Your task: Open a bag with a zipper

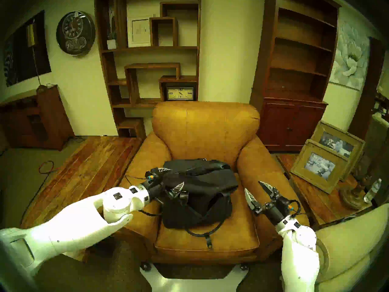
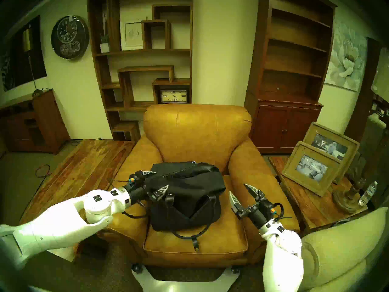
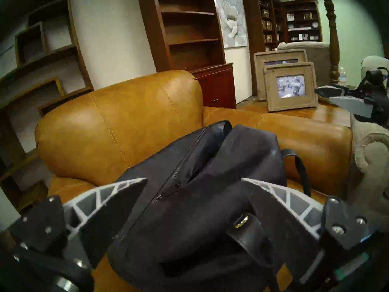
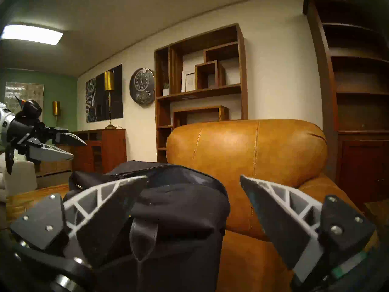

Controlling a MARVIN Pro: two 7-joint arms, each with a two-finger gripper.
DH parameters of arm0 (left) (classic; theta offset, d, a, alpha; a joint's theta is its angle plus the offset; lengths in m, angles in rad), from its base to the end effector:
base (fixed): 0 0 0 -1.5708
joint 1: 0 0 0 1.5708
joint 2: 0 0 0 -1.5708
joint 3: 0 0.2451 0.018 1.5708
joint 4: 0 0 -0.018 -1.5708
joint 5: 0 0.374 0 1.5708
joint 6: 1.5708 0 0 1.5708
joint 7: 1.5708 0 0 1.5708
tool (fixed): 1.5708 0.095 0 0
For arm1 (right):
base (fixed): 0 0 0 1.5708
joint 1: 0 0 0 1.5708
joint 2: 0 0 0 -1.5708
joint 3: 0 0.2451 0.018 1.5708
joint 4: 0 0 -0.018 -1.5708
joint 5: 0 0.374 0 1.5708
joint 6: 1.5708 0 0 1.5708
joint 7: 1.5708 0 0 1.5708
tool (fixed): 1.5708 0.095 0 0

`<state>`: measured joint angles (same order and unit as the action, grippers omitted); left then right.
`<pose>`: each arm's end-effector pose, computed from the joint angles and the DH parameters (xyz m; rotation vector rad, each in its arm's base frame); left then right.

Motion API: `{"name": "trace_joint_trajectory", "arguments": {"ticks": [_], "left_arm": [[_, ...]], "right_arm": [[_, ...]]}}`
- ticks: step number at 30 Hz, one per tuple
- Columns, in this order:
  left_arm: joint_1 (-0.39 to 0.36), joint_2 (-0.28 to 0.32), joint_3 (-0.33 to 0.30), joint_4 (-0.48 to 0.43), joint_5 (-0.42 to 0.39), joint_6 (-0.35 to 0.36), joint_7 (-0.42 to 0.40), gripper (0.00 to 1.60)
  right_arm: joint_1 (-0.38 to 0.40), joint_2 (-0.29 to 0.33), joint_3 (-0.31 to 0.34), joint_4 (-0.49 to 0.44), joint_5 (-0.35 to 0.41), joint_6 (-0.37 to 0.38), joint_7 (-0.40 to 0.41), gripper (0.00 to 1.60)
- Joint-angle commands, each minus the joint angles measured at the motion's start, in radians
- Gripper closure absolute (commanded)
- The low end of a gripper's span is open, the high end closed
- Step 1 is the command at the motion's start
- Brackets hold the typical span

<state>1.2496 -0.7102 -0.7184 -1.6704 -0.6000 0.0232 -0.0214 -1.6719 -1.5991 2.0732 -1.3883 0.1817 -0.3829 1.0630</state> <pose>0.4345 -0.0755 -0.2988 2.1320 -0.9886 1.6930 0.3816 -0.1297 -0.3511 -1.7472 -0.4572 -2.0933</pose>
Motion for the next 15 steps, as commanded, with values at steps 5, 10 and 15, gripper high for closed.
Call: {"name": "trace_joint_trajectory", "arguments": {"ticks": [5, 10, 15], "left_arm": [[-0.168, -0.184, 0.056, 0.114, 0.075, 0.148, 0.005, 0.0], [-0.198, -0.212, 0.081, 0.15, 0.117, 0.209, 0.011, 0.0], [-0.245, -0.266, 0.106, 0.213, 0.155, 0.269, 0.02, 0.0]], "right_arm": [[-0.069, -0.042, -0.005, -0.121, 0.039, -0.082, -0.001, 0.0], [-0.095, -0.046, -0.001, -0.16, 0.044, -0.108, -0.002, 0.0], [-0.122, -0.054, -0.002, -0.19, 0.05, -0.129, -0.007, 0.0]]}}
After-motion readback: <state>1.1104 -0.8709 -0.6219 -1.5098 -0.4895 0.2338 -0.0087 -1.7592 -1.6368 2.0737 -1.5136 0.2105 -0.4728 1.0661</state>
